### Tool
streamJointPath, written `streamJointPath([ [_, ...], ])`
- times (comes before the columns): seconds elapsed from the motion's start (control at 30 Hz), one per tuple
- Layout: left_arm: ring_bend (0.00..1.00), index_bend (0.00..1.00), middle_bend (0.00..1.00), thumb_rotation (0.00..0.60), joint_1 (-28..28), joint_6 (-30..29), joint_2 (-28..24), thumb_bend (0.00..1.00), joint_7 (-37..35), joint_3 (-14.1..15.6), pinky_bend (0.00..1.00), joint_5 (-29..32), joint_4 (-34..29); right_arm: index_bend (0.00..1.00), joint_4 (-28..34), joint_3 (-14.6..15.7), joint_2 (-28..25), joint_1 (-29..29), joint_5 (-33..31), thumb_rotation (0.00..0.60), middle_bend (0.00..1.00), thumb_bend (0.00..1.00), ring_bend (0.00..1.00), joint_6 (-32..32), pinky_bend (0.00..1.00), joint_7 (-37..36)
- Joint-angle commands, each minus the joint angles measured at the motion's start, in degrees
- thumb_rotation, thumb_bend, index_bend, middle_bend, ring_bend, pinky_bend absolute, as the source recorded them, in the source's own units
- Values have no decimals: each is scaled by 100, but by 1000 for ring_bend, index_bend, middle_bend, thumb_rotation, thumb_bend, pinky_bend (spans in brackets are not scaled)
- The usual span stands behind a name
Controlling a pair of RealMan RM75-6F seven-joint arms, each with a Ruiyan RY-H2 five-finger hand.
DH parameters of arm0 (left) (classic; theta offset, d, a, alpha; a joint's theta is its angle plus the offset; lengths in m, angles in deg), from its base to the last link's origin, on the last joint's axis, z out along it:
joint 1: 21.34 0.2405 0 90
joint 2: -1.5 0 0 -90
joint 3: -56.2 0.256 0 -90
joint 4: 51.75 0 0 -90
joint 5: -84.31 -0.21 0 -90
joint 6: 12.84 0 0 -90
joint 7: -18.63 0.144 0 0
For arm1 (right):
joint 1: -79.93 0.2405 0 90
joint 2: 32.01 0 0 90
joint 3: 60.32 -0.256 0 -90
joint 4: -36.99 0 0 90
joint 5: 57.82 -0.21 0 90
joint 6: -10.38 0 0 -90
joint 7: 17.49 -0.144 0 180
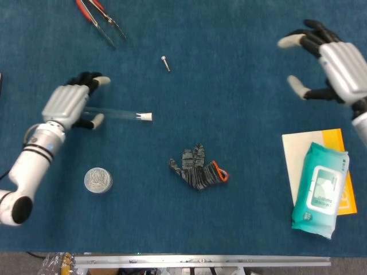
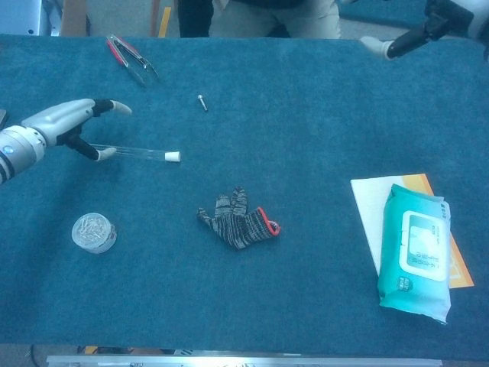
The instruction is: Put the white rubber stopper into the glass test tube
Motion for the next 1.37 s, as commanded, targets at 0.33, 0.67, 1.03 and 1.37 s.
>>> streamJointPath([
  [0.33, 0, 164, 123, 600, 997, -2027, -1034, 349, 1082, 174, 70, -496, -1079, 281, -334, 803, -127, -1290, 704, 600, 243, 356, 68, 1231, 151, 56],
  [0.67, 0, 182, 143, 600, 1925, -3371, -1467, 349, 1249, 381, 70, -939, -1388, 281, -832, 1171, -80, -2488, 1209, 600, 244, 378, 69, 2505, 151, -274],
  [1.03, 0, 190, 158, 600, 2529, -3958, -1642, 349, 1164, 551, 70, -1367, -1571, 281, -975, 1167, -79, -3053, 1371, 600, 243, 380, 69, 2824, 151, -602],
  [1.37, 0, 201, 166, 600, 2732, -4061, -1728, 349, 1103, 393, 70, -1396, -1591, 281, -967, 1039, -106, -3258, 1420, 600, 244, 381, 69, 2794, 151, -711],
])
